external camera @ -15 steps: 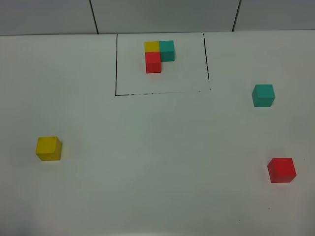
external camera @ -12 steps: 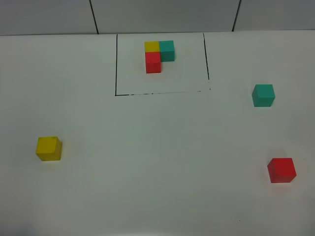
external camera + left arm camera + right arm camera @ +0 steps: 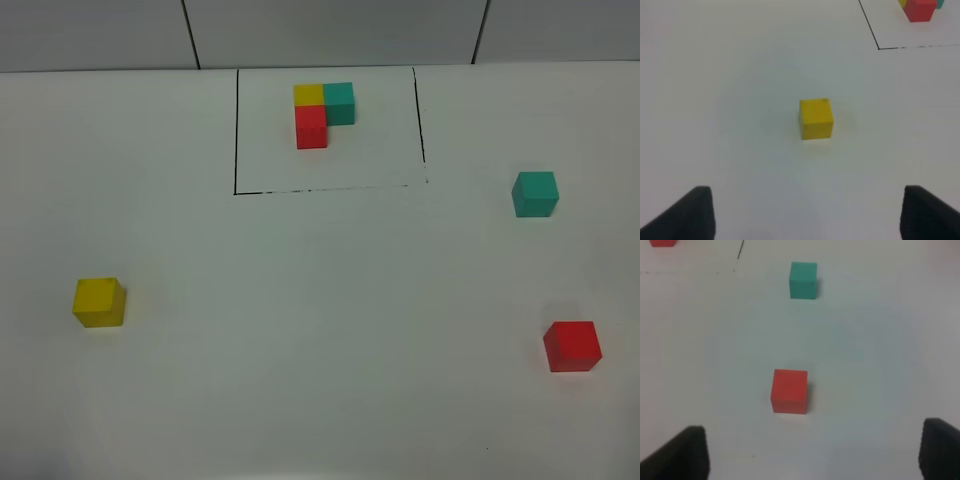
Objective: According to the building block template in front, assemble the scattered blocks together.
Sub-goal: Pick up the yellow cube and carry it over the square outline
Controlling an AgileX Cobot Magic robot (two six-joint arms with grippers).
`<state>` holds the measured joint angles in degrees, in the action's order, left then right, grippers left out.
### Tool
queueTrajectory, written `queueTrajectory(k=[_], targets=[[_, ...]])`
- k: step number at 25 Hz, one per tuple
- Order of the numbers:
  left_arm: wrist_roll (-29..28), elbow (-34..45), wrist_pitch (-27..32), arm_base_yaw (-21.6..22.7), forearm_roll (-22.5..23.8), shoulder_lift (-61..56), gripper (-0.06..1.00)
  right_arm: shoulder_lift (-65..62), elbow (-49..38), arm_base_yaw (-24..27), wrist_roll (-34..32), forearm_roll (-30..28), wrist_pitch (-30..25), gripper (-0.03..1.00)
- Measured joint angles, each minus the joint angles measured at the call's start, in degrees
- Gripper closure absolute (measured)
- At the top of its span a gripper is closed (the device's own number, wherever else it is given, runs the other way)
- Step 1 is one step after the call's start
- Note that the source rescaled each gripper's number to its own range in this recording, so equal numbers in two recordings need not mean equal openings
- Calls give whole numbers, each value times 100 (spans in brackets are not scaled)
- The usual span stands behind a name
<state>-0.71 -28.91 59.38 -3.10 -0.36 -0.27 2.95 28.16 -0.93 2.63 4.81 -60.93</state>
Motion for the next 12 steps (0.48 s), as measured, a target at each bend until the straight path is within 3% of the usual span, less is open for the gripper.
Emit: queueTrajectory(k=[12], targets=[[0, 0, 0, 0, 0, 0, 20, 0, 0, 0, 0, 40, 0, 25]])
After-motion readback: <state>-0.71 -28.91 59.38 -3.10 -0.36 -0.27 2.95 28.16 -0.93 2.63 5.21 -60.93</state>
